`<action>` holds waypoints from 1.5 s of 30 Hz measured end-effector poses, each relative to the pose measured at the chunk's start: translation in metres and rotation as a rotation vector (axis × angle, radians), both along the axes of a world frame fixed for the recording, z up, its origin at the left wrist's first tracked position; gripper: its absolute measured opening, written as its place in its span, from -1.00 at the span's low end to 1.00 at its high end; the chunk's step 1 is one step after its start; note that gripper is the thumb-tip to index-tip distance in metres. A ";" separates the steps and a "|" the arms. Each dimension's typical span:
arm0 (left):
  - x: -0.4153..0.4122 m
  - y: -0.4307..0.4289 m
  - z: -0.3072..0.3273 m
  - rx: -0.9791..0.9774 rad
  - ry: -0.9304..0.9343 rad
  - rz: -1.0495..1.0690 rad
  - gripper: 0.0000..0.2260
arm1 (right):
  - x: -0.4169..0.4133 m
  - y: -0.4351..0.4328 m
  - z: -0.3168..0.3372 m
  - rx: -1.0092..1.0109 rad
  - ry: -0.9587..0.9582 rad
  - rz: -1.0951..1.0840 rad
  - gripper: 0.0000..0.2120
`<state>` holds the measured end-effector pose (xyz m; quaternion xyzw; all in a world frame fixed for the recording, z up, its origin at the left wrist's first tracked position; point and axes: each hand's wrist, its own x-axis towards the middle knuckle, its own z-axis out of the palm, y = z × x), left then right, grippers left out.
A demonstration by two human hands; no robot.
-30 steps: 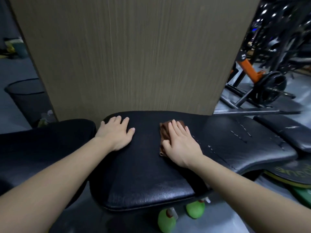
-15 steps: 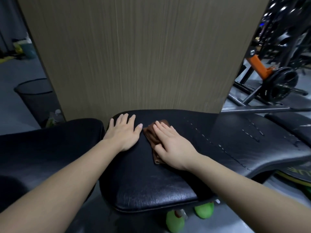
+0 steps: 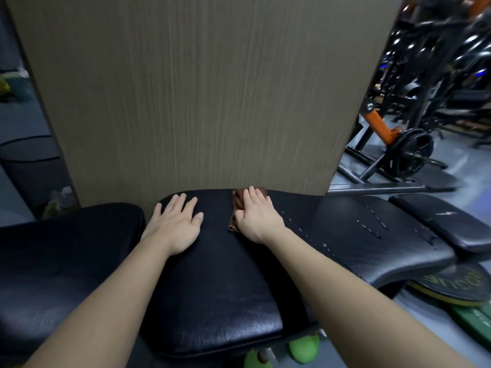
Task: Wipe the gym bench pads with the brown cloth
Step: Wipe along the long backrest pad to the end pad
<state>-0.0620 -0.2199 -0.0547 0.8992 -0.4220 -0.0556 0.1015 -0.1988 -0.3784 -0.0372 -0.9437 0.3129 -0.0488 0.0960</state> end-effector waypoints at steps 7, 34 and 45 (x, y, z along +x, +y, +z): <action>-0.003 0.001 0.004 0.031 0.034 -0.008 -0.46 | -0.103 0.080 0.005 -0.101 0.011 0.299 -0.32; 0.002 -0.005 -0.003 -0.022 -0.020 0.012 -0.45 | 0.058 -0.034 0.028 0.098 0.120 -0.592 -0.25; -0.005 0.003 0.004 0.050 0.008 0.004 -0.46 | -0.069 0.055 0.000 -0.093 0.060 0.038 -0.30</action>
